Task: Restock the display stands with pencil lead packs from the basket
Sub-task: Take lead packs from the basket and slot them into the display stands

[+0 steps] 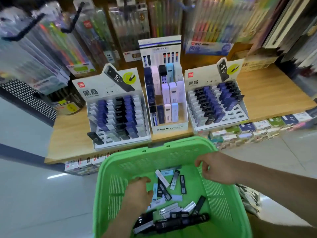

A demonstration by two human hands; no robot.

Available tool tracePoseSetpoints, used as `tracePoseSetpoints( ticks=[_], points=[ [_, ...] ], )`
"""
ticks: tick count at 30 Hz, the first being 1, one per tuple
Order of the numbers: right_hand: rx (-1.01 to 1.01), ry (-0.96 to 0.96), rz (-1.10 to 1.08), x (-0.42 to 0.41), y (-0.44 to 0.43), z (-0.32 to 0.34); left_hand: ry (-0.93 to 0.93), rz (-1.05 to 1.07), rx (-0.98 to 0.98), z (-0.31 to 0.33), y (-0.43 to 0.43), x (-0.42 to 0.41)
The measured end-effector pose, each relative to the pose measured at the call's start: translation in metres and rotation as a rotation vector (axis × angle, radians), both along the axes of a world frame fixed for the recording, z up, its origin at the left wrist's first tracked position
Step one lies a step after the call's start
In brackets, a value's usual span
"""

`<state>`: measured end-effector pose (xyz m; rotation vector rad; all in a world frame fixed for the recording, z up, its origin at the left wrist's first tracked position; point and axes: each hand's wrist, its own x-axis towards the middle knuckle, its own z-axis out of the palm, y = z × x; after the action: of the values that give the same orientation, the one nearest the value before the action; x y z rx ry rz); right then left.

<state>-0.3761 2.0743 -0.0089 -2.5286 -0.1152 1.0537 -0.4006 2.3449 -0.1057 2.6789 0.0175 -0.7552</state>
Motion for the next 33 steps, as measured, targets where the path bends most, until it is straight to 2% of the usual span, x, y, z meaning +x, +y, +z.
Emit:
tracePoseSetpoints(
  ticks=[4, 9, 11, 13, 16, 21, 25, 28, 33],
  points=[
    [-0.029, 0.052, -0.035, -0.009, 0.023, -0.063, 0.195, -0.058, 0.135, -0.058, 0.011, -0.026],
    [-0.057, 0.108, -0.267, -0.018, 0.05, -0.146, 0.245, 0.124, 0.084, -0.108, 0.007, -0.025],
    [-0.096, 0.098, -0.292, -0.019, 0.056, -0.173, 0.249, 0.097, 0.101, -0.119, -0.005, -0.025],
    [-0.079, 0.088, -0.214, -0.019, 0.063, -0.195, 0.233, -0.036, 0.119, -0.127, -0.013, -0.029],
    [-0.05, 0.1, 0.023, -0.022, 0.07, -0.213, 0.276, -0.214, 0.1, -0.131, -0.013, -0.037],
    [-0.208, 0.012, 0.371, -0.038, 0.07, -0.221, 0.263, -0.446, 0.186, -0.127, 0.012, -0.04],
    [-0.277, -0.065, 0.495, -0.062, 0.071, -0.226, 0.195, -0.514, 0.227, -0.125, 0.022, -0.05],
    [-0.237, -0.196, 0.591, -0.08, 0.074, -0.231, 0.225, -0.525, 0.221, -0.123, 0.024, -0.05],
    [-0.167, -0.238, 0.498, -0.079, 0.089, -0.231, 0.262, -0.491, 0.261, -0.123, 0.027, -0.044]
  ],
)
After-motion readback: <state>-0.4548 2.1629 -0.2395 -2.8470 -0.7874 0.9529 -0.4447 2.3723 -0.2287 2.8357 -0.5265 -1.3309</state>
